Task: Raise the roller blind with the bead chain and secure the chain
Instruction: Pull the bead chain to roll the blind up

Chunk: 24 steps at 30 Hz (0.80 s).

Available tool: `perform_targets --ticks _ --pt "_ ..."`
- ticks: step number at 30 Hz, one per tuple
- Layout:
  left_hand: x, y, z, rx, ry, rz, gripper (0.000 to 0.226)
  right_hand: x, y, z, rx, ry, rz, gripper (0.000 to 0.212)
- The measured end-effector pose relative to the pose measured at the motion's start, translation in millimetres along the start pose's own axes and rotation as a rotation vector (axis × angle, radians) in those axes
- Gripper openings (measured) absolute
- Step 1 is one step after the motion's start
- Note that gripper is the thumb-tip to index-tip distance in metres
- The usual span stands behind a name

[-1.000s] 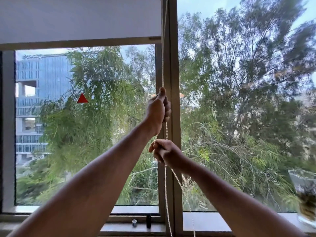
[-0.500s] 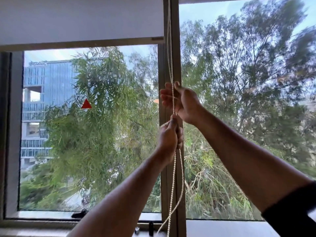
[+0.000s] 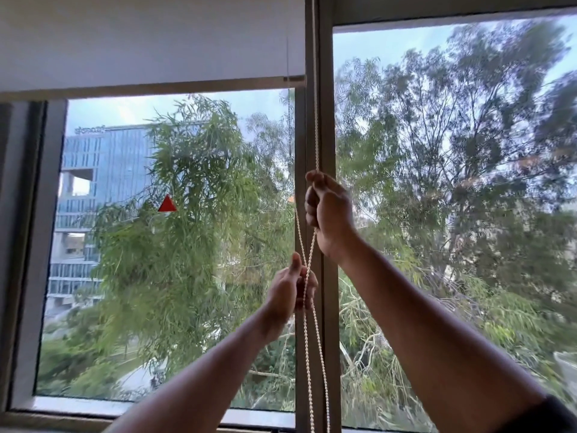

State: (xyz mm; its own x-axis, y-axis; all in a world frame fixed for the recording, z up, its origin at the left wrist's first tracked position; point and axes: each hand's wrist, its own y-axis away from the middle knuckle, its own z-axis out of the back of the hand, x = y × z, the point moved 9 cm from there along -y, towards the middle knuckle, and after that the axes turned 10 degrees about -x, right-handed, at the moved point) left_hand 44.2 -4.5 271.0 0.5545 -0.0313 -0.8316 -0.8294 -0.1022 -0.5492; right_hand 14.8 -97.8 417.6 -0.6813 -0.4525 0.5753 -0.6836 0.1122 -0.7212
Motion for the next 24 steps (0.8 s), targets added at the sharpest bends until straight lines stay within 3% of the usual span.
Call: perform_targets --ticks 6,9,13,17,24 --pt "-54.1 -33.2 12.0 -0.086 0.001 -0.057 0.062 -16.1 20.2 6.0 -0.002 0.082 0.061 0.032" --pt "-99.0 -43.7 3.8 -0.088 0.068 -0.094 0.061 -27.1 33.0 5.8 0.081 0.067 0.09 0.027" --pt "-137.1 -52.5 -16.6 -0.09 0.199 -0.012 0.058 -38.7 48.4 13.0 0.072 0.138 0.203 0.024" --pt "-154.2 -58.0 -31.7 -0.096 0.02 -0.008 0.062 -43.1 63.7 15.7 0.114 0.301 0.351 0.029" --pt "-146.0 -55.1 -40.7 -0.013 0.264 0.015 0.06 -65.1 59.3 33.2 0.232 0.434 0.277 0.034"
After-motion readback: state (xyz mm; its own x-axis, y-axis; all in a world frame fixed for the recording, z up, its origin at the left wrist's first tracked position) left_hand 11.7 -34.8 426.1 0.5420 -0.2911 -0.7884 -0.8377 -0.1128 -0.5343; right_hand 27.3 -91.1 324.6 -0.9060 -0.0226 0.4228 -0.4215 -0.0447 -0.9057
